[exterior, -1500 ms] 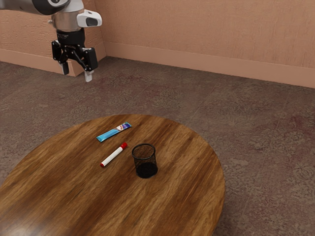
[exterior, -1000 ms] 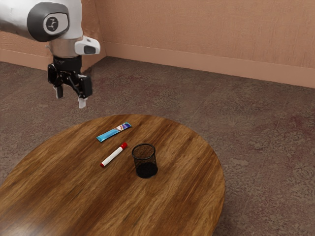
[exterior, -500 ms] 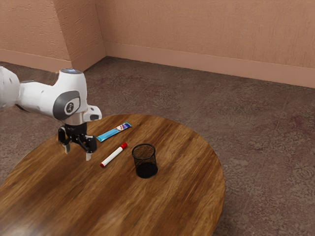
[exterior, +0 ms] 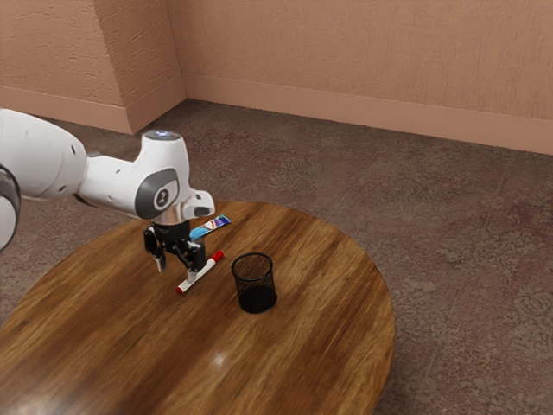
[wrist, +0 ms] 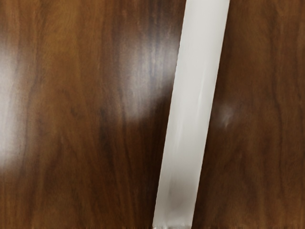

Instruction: Put the marker into the pen holder.

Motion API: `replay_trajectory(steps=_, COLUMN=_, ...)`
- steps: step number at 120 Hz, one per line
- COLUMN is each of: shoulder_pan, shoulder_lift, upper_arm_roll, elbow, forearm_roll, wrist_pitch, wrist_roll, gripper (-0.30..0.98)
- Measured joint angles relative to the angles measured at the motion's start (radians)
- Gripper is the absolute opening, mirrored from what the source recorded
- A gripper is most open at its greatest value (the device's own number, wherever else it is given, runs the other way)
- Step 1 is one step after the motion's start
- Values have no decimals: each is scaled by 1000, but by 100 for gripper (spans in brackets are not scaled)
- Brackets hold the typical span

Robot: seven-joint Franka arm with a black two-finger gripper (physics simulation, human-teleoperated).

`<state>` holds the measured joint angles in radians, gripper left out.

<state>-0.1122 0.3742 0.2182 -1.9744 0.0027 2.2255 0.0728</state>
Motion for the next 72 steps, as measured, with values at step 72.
replay_trajectory(steps=72, shoulder_pan=13, shoulder_lift=-20, upper_arm_roll=-28, elbow=-69, forearm_roll=-59, wrist_pitch=102, wrist_roll=165, gripper=34)
